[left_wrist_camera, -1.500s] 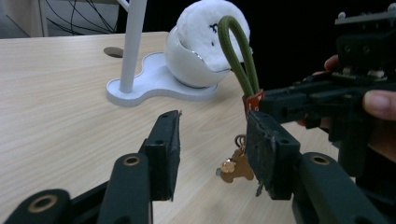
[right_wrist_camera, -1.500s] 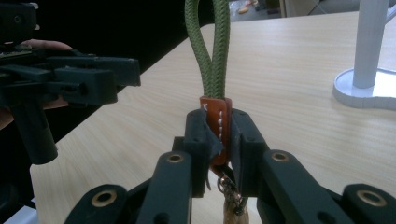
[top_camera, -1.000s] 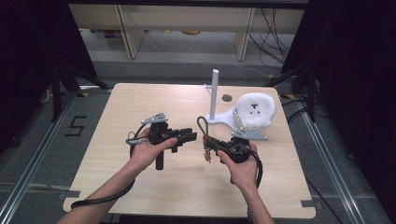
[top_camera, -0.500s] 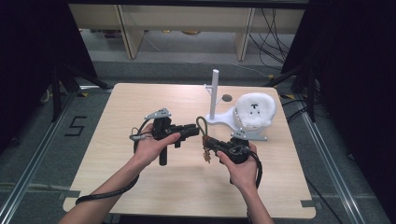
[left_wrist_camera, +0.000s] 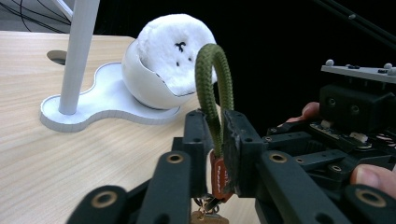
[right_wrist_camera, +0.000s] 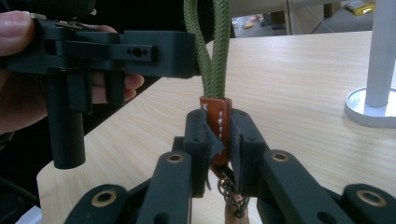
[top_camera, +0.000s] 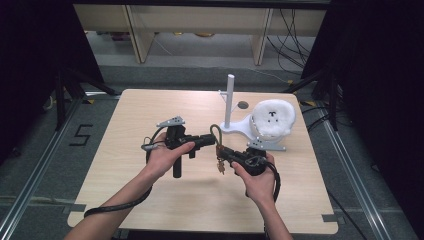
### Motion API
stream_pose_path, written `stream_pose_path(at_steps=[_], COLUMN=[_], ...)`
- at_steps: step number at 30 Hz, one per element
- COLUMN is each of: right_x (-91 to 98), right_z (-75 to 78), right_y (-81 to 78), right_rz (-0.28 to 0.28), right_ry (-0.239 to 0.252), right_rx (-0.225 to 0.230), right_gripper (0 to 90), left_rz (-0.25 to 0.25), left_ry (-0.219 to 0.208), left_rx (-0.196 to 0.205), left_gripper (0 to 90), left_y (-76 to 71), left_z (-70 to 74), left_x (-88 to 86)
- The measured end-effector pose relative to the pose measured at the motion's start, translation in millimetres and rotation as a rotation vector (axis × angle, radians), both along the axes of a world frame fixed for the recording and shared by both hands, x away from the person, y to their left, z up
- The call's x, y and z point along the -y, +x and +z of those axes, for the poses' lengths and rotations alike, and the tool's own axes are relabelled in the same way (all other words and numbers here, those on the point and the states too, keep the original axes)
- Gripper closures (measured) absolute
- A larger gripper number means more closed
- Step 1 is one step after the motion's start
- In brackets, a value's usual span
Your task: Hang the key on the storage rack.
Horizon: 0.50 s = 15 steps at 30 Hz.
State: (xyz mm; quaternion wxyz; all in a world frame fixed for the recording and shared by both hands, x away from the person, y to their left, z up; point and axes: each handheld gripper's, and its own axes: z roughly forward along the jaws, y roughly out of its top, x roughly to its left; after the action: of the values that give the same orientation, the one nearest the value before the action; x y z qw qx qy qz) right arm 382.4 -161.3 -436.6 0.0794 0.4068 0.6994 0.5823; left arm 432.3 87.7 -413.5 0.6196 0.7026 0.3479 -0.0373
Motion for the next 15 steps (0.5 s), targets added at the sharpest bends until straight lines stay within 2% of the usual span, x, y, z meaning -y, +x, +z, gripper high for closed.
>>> stream_pose_path(at_steps=[6, 10, 11, 12, 15], right_x=[-1.5, -1.8, -2.0, -2.6, -3.2], right_z=[0.7, 1.0, 1.1, 1.9, 0.9], right_y=[-1.4, -0.6, -0.8, -2.8, -2.0], right_rz=[0.014, 0.019, 0.019, 0.016, 0.014], right_ry=[0.013, 0.009, 0.01, 0.018, 0.007], right_rx=[-0.011, 0.006, 0.005, -0.018, -0.002], right_gripper=[79.5, 79.5, 79.5, 79.5, 79.6], left_rz=[-0.012, -0.01, -0.012, -0.014, -0.017], left_ry=[-0.025, -0.012, -0.008, -0.008, -0.012], left_rx=[-0.008, 0.012, 0.014, 0.012, 0.014], left_gripper=[80.0, 78.4, 78.6, 78.4, 79.8], left_y=[0.6, 0.6, 0.4, 0.4, -0.2], left_z=[0.6, 0.6, 0.2, 0.0, 0.4], left_x=[-0.6, -0.3, 0.2, 0.4, 0.7])
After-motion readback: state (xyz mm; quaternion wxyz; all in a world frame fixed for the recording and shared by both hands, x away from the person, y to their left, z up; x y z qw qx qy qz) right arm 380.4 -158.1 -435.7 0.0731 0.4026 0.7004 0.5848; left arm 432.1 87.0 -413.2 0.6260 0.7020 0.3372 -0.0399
